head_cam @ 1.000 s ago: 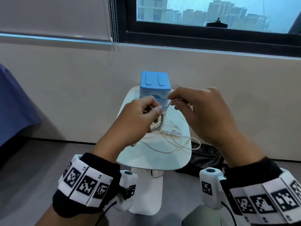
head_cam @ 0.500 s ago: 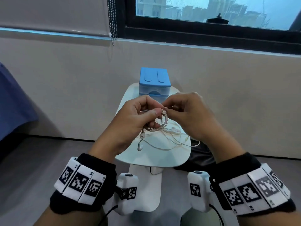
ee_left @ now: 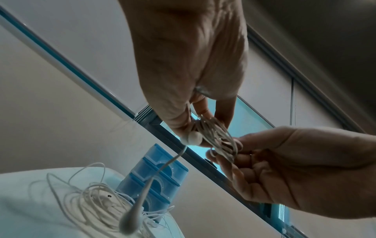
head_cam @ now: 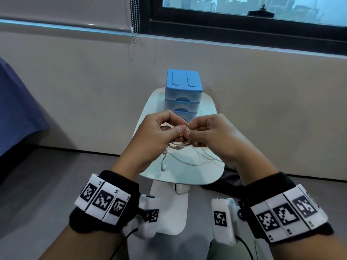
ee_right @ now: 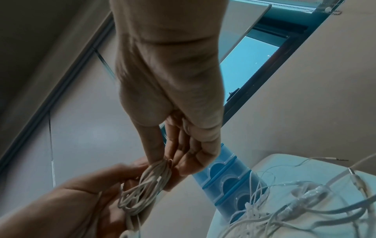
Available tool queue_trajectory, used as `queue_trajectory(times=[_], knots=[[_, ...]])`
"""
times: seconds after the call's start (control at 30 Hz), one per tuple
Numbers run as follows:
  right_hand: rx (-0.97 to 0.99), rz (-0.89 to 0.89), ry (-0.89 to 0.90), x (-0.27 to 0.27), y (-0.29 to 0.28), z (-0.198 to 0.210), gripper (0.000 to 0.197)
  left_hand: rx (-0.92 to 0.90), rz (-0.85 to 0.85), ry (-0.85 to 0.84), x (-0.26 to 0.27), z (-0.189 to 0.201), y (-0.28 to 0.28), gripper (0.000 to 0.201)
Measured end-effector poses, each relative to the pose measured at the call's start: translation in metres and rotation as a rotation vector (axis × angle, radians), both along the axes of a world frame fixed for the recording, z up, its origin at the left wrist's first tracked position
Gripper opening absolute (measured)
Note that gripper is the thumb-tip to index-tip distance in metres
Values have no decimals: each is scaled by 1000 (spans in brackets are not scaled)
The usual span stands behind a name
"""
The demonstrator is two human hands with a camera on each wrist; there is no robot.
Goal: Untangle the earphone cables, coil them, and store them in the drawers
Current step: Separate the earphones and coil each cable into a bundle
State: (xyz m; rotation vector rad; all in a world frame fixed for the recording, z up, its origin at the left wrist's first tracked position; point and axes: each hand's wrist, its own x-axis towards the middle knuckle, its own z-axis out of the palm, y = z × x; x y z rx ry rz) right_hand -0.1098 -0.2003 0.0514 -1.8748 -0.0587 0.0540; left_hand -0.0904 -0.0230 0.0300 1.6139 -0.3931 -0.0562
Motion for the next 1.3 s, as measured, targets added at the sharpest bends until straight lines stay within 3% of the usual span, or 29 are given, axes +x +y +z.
queue_trajectory(times=[0.2, 0.3, 0.47, 0.7, 0.8, 1.07, 1.23, 1.3], knots=[[213, -93, 47, 1, 2, -2, 17, 38, 8, 16, 2, -9, 4, 3], [336, -115, 109, 1, 0, -2, 32, -25, -6, 42, 3, -16, 5, 4], [509, -93, 201, 0, -2, 0, 35, -135, -81, 109, 4, -13, 5, 10], [183, -69, 45, -2, 2, 5, 25, -169, -109, 179, 9, -13, 4, 14], [-3, -90, -88, 2, 3, -1, 16, -237, -114, 214, 9, -12, 2, 17], [-446, -192, -515, -2, 6, -5, 24, -290, -80, 214, 11, -13, 0, 18], [-452, -228, -463, -2, 7, -2, 14, -252, -30, 167, 11, -14, -2, 16], [-443, -249, -427, -3, 9, 1, 21, -248, 0, 143, 12, -14, -3, 15]])
